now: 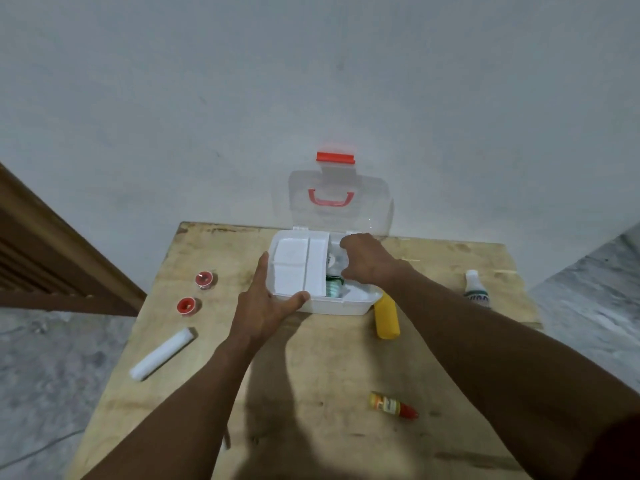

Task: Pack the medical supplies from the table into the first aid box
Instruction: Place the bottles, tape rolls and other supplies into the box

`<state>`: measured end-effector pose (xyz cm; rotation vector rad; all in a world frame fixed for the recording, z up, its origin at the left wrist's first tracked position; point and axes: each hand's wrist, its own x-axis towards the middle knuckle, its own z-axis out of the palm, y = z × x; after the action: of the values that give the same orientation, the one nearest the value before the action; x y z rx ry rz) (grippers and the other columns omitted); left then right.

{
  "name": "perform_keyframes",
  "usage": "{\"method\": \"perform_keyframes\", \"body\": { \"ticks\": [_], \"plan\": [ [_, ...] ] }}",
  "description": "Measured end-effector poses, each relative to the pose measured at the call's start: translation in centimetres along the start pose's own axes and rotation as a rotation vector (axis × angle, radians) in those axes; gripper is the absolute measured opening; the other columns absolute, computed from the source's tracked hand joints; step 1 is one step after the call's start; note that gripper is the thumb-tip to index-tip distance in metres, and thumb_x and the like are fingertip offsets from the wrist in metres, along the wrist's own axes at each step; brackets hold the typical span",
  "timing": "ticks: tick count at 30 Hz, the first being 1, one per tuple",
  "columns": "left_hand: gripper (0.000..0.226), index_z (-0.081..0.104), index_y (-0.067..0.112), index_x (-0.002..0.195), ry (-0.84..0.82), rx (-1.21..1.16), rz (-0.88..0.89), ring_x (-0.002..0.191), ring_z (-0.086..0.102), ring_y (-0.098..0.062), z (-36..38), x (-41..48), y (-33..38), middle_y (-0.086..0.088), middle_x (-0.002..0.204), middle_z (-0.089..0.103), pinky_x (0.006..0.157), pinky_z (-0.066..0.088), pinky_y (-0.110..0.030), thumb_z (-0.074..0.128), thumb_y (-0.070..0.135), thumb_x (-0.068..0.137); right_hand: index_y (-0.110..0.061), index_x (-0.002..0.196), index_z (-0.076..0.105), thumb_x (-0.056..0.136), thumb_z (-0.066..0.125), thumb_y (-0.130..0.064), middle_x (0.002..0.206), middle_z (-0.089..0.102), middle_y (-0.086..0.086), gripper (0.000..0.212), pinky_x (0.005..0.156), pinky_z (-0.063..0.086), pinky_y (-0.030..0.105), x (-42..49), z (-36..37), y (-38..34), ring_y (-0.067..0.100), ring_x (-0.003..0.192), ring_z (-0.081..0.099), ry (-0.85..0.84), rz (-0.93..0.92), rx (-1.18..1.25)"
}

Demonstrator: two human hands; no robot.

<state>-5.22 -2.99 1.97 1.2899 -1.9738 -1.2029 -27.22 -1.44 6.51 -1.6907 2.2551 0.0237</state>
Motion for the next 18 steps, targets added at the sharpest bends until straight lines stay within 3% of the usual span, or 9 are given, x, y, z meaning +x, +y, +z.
{"method": "perform_keyframes", "body": {
  "ticks": [4,8,11,15,18],
  "plan": [
    [0.087,0.028,0.036,0.146,0.010,0.025,-0.014,0.105,0.054,-0.014,0.2,0.0,0.1,0.011,0.124,0.055,0.066,0.042,-0.010,0.080,0.045,0.076,-0.007,0.124,0.061,0.080,0.075,-0.015,0.125,0.058,0.008,0.047,0.089,0.050,0.032,0.6,1.3,-0.5,0.026,0.112,0.059,0.035,0.007,0.067],
    [0.087,0.028,0.040,0.145,0.014,0.007,-0.031,0.104,0.057,-0.014,0.3,-0.1,0.1,0.015,0.121,0.056,0.071,0.047,-0.017,0.081,0.046,0.076,-0.010,0.119,0.062,0.081,0.075,-0.015,0.121,0.052,0.010,0.040,0.075,0.043,0.029,0.9,2.3,-1.1,0.028,0.105,0.059,0.095,-0.013,0.187],
    [0.088,0.027,0.043,0.145,0.017,-0.007,-0.042,0.104,0.058,-0.014,0.5,-0.2,0.0,0.015,0.122,0.058,0.073,0.048,-0.020,0.081,0.047,0.075,-0.007,0.114,0.059,0.083,0.073,-0.013,0.115,0.055,0.011,0.035,0.074,0.037,0.027,1.1,2.8,-1.3,0.028,0.102,0.057,0.133,-0.011,0.259],
    [0.088,0.027,0.042,0.145,0.026,-0.015,-0.057,0.104,0.059,-0.013,0.5,-0.3,0.1,0.013,0.121,0.058,0.071,0.048,-0.016,0.081,0.046,0.076,-0.004,0.110,0.053,0.083,0.071,-0.007,0.108,0.059,0.012,0.032,0.070,0.042,0.031,1.2,2.9,-1.4,0.029,0.095,0.058,0.163,0.012,0.273],
    [0.090,0.027,0.041,0.146,0.028,-0.009,-0.055,0.104,0.059,-0.014,0.6,-0.2,0.0,0.012,0.120,0.058,0.076,0.052,-0.023,0.081,0.048,0.075,-0.004,0.113,0.052,0.084,0.070,-0.006,0.110,0.059,0.011,0.034,0.071,0.041,0.030,1.0,2.8,-1.5,0.029,0.098,0.059,0.158,0.031,0.285]
  ]
}}
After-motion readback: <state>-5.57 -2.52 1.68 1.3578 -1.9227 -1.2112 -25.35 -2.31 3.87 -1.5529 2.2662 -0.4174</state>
